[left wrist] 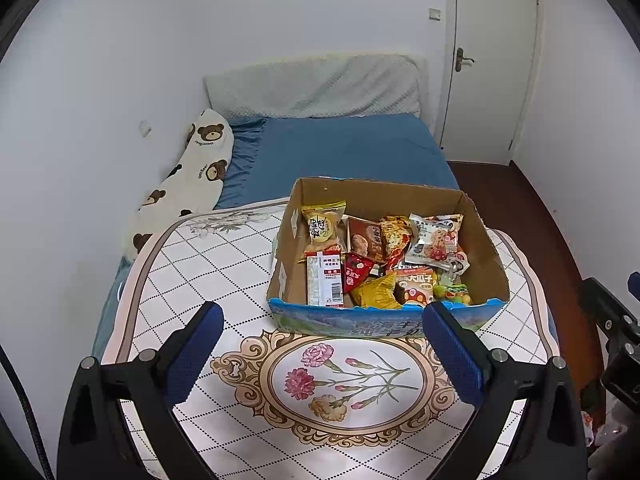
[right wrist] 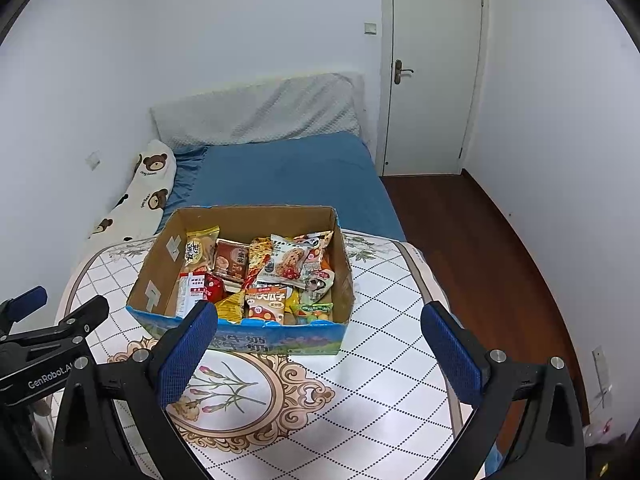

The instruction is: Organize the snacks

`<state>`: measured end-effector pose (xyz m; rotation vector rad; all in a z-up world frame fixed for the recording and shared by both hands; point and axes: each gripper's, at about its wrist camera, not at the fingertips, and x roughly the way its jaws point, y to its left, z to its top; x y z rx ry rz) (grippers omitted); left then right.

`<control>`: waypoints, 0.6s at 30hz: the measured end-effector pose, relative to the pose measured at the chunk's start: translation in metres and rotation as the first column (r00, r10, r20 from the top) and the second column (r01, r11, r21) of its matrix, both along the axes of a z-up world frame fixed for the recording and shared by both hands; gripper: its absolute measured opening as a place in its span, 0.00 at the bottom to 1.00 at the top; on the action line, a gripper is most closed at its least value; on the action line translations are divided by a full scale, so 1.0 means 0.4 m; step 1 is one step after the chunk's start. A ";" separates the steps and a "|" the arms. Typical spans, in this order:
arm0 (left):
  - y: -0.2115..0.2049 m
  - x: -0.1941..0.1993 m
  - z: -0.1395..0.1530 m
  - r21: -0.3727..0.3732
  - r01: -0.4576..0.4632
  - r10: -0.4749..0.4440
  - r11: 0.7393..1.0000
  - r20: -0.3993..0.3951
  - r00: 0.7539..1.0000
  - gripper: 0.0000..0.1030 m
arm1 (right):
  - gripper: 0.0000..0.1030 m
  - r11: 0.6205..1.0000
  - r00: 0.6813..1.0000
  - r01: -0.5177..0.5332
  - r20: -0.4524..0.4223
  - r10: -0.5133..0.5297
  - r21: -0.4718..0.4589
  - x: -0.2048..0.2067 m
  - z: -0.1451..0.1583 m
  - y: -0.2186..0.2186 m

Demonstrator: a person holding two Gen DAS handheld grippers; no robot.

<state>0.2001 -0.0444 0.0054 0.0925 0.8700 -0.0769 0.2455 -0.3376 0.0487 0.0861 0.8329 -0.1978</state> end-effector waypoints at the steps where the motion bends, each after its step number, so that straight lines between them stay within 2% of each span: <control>1: -0.002 -0.002 0.002 0.000 0.002 -0.002 1.000 0.002 1.000 0.99 | 1.00 1.000 1.000 0.000 0.001 0.000 0.000 0.000 -0.001 0.000; 18: -0.017 -0.015 0.020 -0.001 0.019 -0.019 1.000 0.016 1.000 0.99 | 1.00 1.000 1.000 -0.007 -0.002 0.007 -0.002 0.002 -0.001 0.000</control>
